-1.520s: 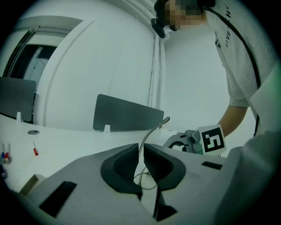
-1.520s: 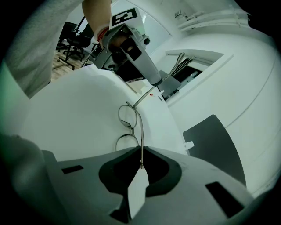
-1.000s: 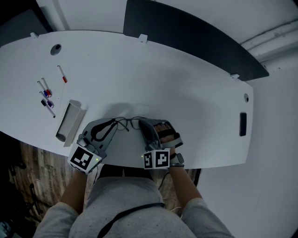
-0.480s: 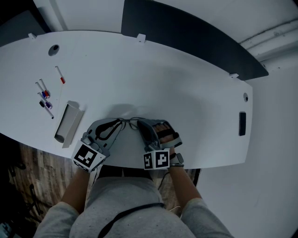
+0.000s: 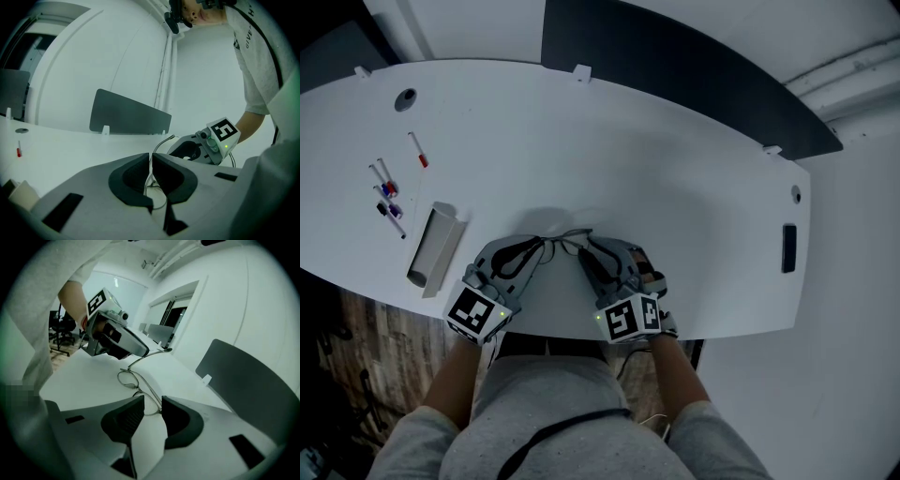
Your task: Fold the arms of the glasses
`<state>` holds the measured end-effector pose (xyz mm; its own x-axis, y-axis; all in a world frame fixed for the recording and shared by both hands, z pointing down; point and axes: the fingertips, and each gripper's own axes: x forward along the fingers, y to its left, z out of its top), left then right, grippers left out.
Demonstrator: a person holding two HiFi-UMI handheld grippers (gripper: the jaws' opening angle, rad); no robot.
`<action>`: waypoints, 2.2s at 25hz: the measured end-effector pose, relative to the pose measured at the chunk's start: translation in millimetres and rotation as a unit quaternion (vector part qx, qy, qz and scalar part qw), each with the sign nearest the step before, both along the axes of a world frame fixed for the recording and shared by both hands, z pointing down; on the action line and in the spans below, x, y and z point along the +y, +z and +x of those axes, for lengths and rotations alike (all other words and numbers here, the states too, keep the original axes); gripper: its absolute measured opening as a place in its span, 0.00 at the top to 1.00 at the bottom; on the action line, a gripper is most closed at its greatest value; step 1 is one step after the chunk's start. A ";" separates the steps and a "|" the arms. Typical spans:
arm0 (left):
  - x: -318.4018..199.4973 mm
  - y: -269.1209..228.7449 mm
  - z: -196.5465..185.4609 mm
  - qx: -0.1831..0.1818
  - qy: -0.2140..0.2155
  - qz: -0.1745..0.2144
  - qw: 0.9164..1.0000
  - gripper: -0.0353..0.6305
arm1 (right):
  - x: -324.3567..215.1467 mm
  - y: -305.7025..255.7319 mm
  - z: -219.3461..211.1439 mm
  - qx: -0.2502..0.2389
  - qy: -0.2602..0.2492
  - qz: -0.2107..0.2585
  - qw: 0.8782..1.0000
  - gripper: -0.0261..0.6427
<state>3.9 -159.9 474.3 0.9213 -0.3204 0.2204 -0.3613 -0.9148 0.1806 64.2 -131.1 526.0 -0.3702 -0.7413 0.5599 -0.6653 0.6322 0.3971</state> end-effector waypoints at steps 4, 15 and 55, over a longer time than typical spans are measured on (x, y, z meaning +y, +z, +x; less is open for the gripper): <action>1.2 -1.9 4.2 0.003 0.002 -0.009 1.000 0.90 | 0.5 -4.0 17.1 -0.068 0.031 -0.023 0.997 0.77; 1.1 -0.6 6.8 0.006 0.008 -0.017 1.000 0.90 | -23.1 12.8 26.5 -0.176 0.008 -0.138 0.975 0.79; 2.8 34.2 25.3 -0.073 0.032 -0.001 0.997 0.91 | -5.1 16.1 16.2 -0.116 -0.032 -0.120 0.985 0.89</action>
<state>29.2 -157.1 508.4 0.8978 -0.2620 0.3540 -0.3255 -0.9362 0.1327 80.4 -136.2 542.1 -0.5511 -0.5690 0.6104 -0.6759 0.7333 0.0733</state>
